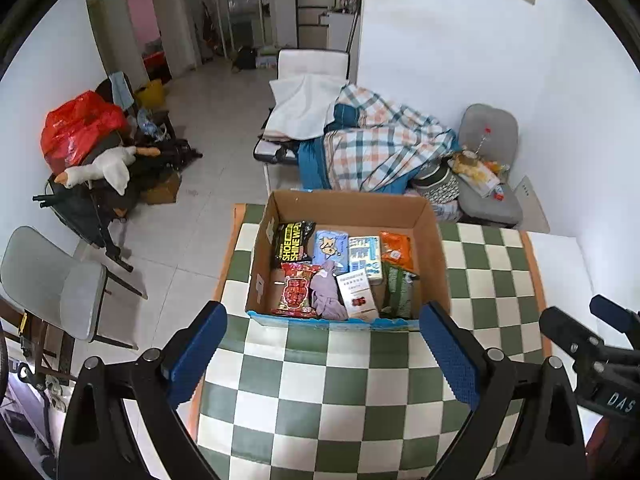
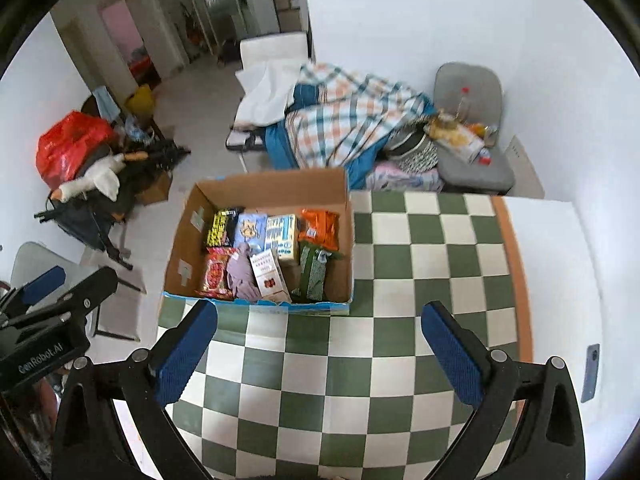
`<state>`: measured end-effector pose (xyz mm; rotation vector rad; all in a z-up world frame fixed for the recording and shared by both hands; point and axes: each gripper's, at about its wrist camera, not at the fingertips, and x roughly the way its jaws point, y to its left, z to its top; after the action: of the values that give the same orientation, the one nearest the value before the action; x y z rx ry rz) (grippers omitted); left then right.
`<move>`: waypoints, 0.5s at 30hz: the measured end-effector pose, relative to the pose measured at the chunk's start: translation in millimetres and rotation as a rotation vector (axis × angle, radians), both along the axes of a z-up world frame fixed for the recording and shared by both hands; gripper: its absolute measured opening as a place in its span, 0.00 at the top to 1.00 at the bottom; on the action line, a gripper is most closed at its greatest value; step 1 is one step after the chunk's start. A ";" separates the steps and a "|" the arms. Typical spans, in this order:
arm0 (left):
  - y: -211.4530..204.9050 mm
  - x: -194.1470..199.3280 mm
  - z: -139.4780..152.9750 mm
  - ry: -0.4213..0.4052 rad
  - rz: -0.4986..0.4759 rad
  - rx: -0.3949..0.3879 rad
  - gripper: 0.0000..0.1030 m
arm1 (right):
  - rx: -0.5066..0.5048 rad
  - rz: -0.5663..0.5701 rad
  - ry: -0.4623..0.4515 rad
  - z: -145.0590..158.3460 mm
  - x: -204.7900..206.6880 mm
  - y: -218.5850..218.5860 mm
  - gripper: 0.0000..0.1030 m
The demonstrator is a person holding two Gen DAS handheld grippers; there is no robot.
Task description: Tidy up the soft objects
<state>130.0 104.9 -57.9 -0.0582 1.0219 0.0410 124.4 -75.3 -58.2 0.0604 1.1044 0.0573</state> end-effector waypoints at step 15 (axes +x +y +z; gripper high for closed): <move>-9.4 -46.3 50.3 -0.058 -0.005 0.000 0.04 | 0.014 0.008 -0.073 72.5 -62.0 -4.9 0.00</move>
<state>83.7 95.5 -7.6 -0.0566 0.9640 0.0342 62.4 -80.2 14.3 0.0661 1.0314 0.0745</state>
